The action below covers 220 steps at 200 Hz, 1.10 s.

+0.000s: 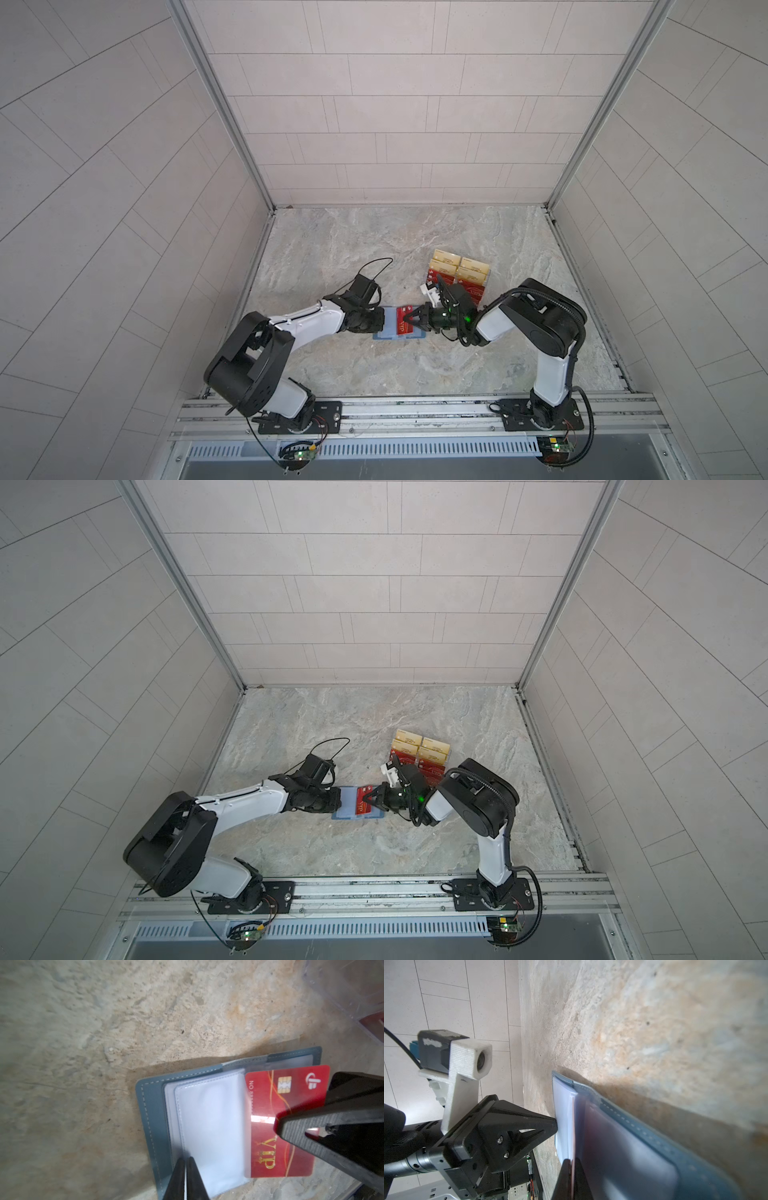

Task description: Put the credit cards into the card holder

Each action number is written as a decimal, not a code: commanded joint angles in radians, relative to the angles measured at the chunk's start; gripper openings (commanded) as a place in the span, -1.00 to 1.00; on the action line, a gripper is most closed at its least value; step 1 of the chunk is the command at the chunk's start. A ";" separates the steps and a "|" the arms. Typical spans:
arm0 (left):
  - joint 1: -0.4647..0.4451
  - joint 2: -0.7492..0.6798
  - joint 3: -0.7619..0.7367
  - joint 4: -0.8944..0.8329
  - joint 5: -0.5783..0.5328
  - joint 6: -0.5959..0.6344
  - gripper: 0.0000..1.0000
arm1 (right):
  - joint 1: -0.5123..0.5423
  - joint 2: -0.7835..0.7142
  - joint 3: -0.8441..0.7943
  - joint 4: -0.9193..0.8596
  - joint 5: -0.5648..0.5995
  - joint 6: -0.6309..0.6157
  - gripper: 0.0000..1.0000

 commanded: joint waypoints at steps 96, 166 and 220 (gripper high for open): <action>0.009 -0.028 -0.020 -0.031 -0.013 0.016 -0.79 | 0.022 0.099 0.039 0.057 -0.058 0.058 -1.00; 0.009 -0.030 -0.020 -0.031 -0.008 0.017 -0.78 | 0.039 -0.011 0.121 -0.288 -0.021 -0.107 -0.37; 0.026 -0.054 -0.009 -0.053 -0.007 0.023 -0.77 | 0.048 -0.091 0.211 -0.642 0.040 -0.275 -0.19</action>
